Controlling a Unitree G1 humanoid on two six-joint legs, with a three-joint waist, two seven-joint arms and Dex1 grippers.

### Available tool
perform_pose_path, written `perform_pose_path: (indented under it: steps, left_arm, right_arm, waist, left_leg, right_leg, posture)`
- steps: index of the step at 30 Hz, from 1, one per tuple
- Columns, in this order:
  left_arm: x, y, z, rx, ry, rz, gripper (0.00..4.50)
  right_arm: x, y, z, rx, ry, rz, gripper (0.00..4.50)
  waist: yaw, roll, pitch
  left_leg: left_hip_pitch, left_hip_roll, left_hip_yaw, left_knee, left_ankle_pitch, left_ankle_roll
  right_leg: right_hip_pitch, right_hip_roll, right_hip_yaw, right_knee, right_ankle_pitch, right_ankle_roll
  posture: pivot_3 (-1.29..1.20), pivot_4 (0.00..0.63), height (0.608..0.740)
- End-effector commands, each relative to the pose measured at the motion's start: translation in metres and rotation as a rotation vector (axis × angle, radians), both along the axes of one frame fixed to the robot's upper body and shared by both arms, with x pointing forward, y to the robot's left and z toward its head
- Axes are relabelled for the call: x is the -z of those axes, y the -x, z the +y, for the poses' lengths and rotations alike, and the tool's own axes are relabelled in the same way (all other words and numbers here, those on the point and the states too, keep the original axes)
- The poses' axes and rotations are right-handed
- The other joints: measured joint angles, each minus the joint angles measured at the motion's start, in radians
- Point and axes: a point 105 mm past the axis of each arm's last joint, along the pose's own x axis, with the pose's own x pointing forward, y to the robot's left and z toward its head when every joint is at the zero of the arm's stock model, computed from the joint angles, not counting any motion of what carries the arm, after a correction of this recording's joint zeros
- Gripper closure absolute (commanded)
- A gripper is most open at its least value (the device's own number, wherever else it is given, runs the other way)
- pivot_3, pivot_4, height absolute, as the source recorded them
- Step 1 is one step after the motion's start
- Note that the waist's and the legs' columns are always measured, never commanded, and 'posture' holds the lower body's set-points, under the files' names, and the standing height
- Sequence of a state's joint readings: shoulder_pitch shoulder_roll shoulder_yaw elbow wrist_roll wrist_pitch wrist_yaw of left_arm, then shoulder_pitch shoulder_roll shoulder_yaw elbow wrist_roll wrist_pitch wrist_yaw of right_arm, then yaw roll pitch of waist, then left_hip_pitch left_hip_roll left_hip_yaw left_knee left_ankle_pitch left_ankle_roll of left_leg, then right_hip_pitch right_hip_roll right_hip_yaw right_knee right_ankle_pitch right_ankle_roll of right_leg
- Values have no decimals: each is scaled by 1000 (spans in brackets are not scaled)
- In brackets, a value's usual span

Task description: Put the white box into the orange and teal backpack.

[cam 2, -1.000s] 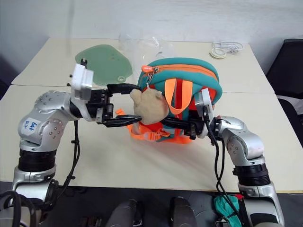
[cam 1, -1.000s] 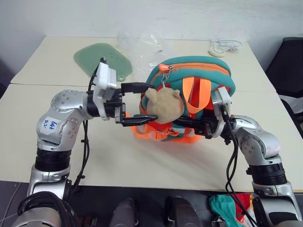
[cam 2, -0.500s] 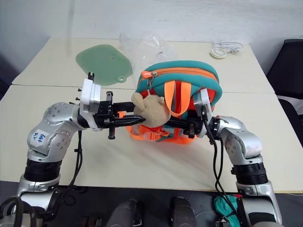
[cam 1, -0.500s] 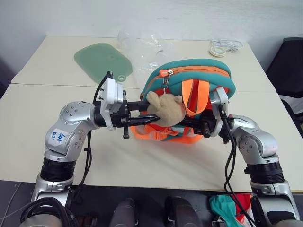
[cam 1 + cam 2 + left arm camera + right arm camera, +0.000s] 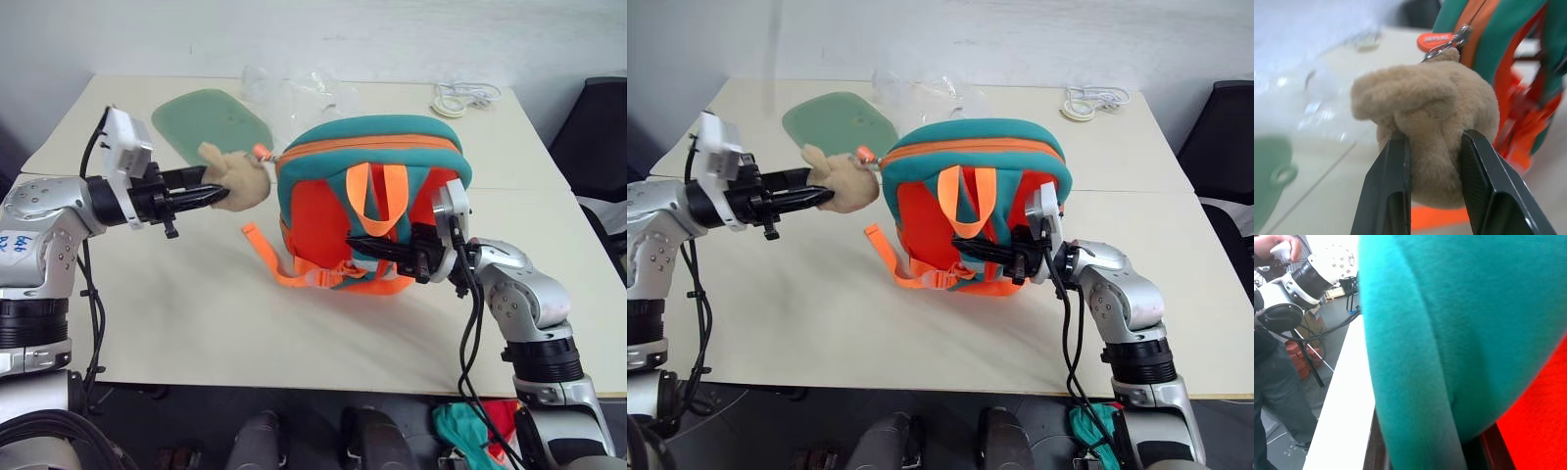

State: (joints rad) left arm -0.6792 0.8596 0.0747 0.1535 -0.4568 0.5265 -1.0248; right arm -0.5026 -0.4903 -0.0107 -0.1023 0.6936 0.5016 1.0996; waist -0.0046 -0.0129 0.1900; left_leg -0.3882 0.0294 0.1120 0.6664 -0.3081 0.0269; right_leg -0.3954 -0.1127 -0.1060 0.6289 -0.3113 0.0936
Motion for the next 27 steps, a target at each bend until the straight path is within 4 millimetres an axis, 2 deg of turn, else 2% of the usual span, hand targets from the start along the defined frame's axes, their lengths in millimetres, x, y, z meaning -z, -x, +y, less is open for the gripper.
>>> perform_pose_path:
  steps: [1,6,9,13,16,19,22,24,27]
  left_arm:
    - [31,-8,-1,-79,22,147,3508]
    - [69,-11,-35,-38,96,211,3508]
    - [81,-7,-48,-15,144,211,3508]
    - [91,16,-50,57,140,243,3508]
    - [82,30,-30,43,97,186,2550]
    - [68,42,-9,17,72,121,1580]
    - [55,54,12,-21,14,25,715]
    - [46,69,24,-20,-10,-24,65]
    - [48,96,41,-1,-65,-13,0]
  right_arm:
    - [-9,4,-8,31,-46,-33,4500]
    - [-7,4,-7,49,-66,-26,4500]
    - [-7,4,-6,55,-75,-24,4500]
    - [-7,-1,-8,94,-74,-35,4500]
    - [-2,-7,-14,148,-43,-29,4500]
    - [2,-4,-20,130,-1,-37,3486]
    - [4,-5,-40,184,60,-107,2497]
    - [5,-6,-58,230,122,-159,1800]
    - [12,-3,-85,261,237,-194,781]
  waist:
    - [1,0,0]
    - [1,0,0]
    - [2,0,0]
    - [3,0,0]
    - [0,0,0]
    - [-3,0,0]
    - [-4,0,0]
    - [-3,0,0]
    - [0,0,0]
  left_leg:
    - [0,0,0,0,0,0]
    - [0,0,0,0,0,0]
    - [0,0,0,1,0,0]
    - [0,0,0,1,0,0]
    - [0,0,0,1,0,0]
    - [0,1,-1,0,0,0]
    - [-1,1,-1,-1,-1,-1]
    - [-1,1,-1,-1,-1,-1]
    - [-1,0,0,-1,-2,0]
  right_leg:
    - [0,0,0,0,0,0]
    - [0,-1,2,1,0,0]
    - [0,-1,2,1,0,0]
    - [0,-2,2,1,0,0]
    - [0,-2,3,0,0,0]
    - [0,-3,5,0,0,0]
    - [-1,-3,6,-1,0,-1]
    - [-1,-3,6,-2,0,-1]
    - [-1,-4,6,-2,0,0]
  posture:
    - [0,150,740]
    - [0,150,740]
    - [0,150,740]
    - [0,150,740]
    - [0,150,740]
    - [0,150,740]
    - [0,150,740]
    - [0,150,740]
    - [0,150,740]
